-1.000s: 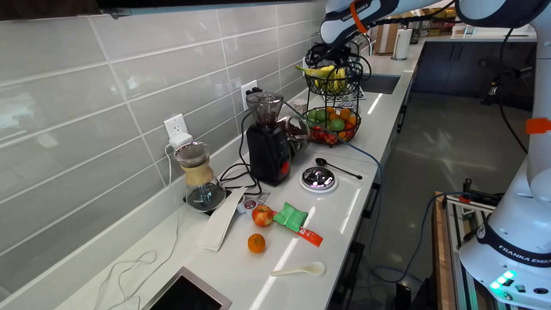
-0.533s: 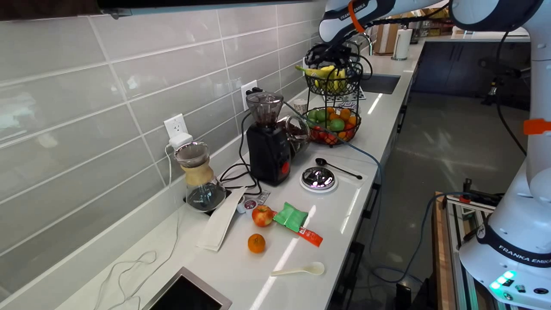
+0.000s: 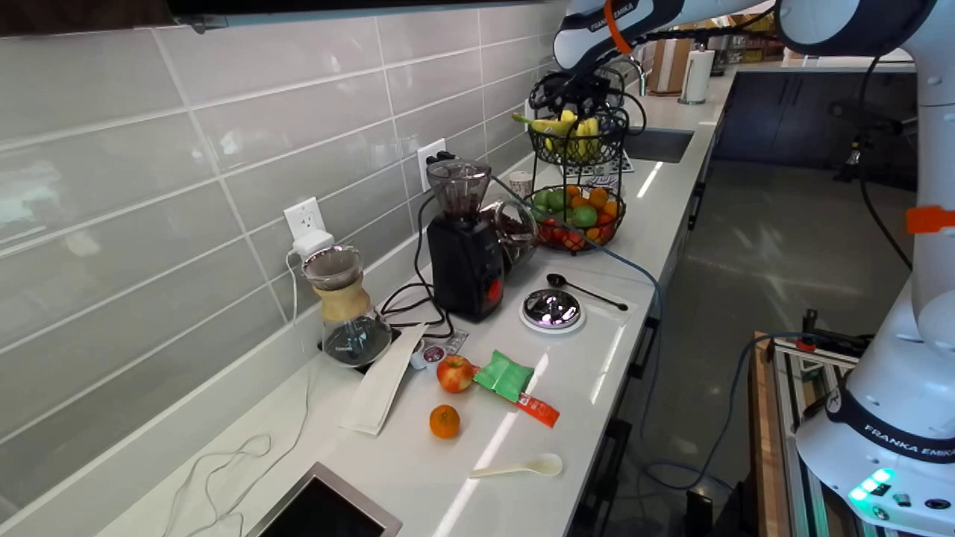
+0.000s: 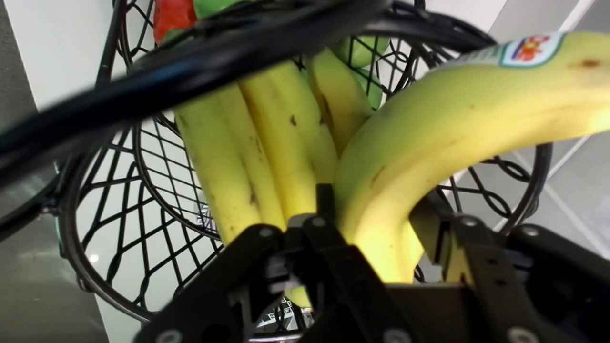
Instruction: Pick up a banana and place it on the kitchen counter
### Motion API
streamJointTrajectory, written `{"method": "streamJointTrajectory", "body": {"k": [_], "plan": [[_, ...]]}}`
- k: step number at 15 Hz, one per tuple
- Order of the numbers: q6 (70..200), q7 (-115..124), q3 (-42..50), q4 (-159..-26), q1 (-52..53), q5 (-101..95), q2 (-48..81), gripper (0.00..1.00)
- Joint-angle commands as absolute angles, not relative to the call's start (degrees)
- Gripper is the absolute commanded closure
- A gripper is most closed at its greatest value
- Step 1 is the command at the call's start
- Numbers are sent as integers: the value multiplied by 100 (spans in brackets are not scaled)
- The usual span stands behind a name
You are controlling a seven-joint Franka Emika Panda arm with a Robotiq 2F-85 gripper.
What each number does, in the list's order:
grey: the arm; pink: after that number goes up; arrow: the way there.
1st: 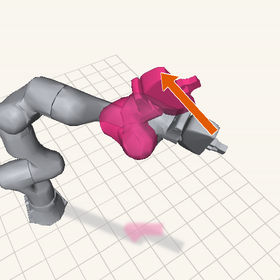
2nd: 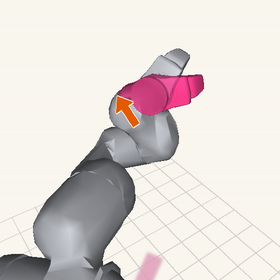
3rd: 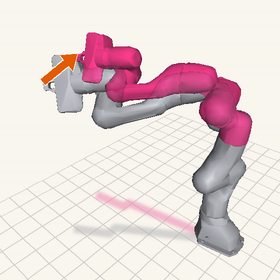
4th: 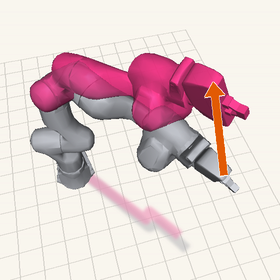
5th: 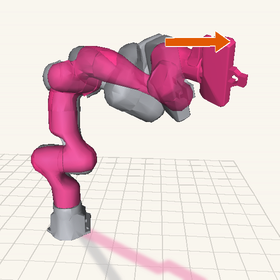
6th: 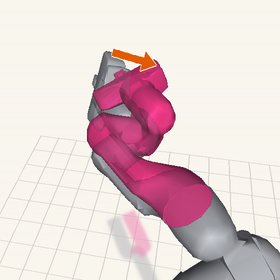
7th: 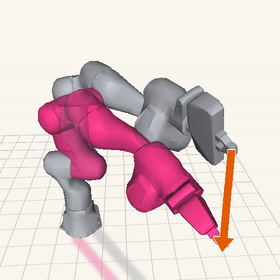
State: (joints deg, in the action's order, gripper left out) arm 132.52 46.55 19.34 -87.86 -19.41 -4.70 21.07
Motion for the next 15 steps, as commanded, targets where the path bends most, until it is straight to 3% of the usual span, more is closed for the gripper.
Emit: {"method": "streamJointTrajectory", "body": {"k": [1, 15], "plan": [[13144, 4535, 1932, -8567, -1967, -105, 2119, 82], [13307, 2234, 1555, -8825, -2173, 1601, 1444, 84]]}}
